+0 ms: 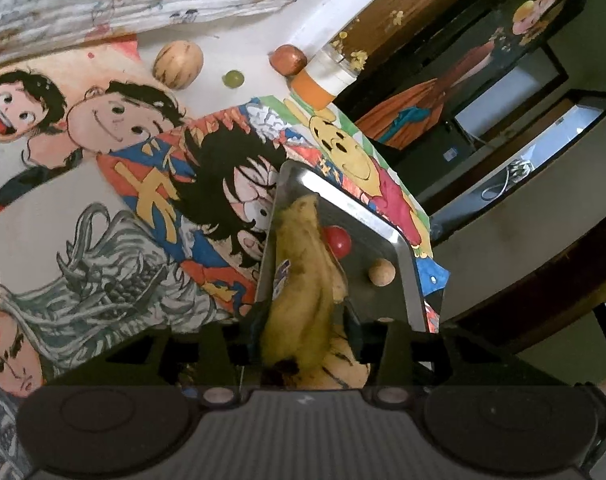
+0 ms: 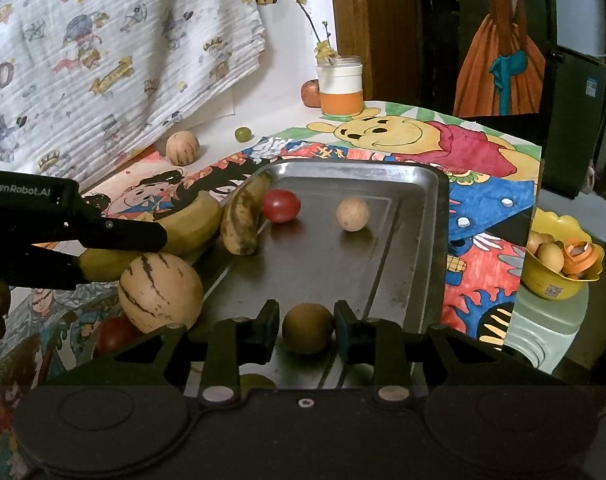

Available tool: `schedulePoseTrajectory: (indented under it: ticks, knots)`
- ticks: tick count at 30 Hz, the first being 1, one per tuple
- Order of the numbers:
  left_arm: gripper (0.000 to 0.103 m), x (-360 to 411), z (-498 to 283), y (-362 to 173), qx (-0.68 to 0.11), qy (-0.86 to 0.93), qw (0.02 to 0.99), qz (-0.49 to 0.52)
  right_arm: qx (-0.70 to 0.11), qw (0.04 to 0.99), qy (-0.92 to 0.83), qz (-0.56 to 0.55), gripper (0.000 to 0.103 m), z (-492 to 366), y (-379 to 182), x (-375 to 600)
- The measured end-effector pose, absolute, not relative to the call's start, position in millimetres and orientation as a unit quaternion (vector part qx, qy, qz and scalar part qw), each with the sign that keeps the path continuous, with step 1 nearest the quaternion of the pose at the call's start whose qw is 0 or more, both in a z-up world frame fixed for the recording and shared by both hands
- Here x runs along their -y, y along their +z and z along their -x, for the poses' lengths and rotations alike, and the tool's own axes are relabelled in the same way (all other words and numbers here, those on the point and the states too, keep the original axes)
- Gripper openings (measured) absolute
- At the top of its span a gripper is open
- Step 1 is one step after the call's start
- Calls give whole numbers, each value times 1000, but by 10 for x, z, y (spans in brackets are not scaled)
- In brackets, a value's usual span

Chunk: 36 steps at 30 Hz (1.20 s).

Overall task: Organize fruits
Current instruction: 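Lower the banana into the tray and open the left gripper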

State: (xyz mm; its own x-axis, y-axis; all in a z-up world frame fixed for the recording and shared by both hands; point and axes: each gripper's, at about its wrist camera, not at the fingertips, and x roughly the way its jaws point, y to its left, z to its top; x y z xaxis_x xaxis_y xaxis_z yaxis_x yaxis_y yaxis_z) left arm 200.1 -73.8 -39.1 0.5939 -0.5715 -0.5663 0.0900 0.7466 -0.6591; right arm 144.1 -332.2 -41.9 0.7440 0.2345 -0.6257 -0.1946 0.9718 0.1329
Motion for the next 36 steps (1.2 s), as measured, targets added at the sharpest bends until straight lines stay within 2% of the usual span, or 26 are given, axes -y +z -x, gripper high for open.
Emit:
schedulePoseTrajectory:
  ticks: [9,14,19,23,25,29,31,36]
  knots:
    - [51,728,-1966,-386,-407,-198,839,301,-331,936,113,-31,51,-1359,-387,3307]
    - [61,723,-1928,-366,-406,-201,839,301,-327,938,110,-39,59,-1299,-372,3312]
    - [75,704,-1853,-295,-398,-201,845,295,-318,941,102,-52,73,-1196,-334,3345]
    - [82,708,-1771,-226,-388,-203,854,282,-314,943,95,-61,80,-1109,-302,3360]
    - [87,703,-1727,-202,-382,-205,856,280,-311,944,90,-64,88,-1061,-278,3357]
    - [92,665,-1626,-141,-370,-204,861,283,-300,947,88,-65,94,-960,-214,3335]
    - [98,633,-1569,-110,-364,-199,865,284,-297,949,87,-66,97,-913,-182,3316]
    - [102,563,-1425,-39,-349,-189,878,269,-291,950,87,-65,101,-795,-126,3242]
